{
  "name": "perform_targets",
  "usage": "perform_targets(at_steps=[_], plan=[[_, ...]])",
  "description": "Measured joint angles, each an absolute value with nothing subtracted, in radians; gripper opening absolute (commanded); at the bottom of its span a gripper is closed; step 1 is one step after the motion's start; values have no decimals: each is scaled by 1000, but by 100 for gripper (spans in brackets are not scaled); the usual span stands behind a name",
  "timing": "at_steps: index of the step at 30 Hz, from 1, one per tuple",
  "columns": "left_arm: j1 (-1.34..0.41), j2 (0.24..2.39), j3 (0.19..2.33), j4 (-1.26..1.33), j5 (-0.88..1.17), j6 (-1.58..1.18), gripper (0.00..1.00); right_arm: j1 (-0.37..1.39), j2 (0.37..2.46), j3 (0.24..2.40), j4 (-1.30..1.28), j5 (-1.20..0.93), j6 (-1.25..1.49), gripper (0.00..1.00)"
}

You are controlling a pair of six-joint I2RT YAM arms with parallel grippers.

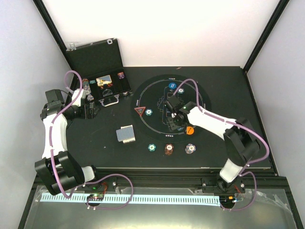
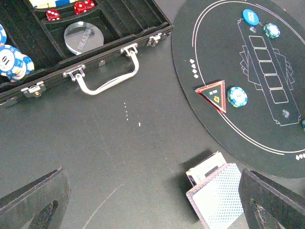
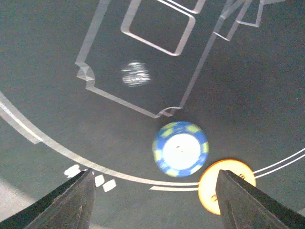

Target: Distribute texas hold em gaming equipment

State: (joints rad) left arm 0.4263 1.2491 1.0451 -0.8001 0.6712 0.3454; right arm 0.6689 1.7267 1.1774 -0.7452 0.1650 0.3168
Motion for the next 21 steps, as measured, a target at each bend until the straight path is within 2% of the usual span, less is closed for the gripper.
perform_targets(at_steps=[8, 21], plan=[[426, 1249, 1045, -800, 682, 345, 99, 862, 1575, 1148, -773, 148, 374, 81], [426, 1249, 1045, -800, 689, 345, 99, 989, 1556, 1072, -841, 91, 408, 82]])
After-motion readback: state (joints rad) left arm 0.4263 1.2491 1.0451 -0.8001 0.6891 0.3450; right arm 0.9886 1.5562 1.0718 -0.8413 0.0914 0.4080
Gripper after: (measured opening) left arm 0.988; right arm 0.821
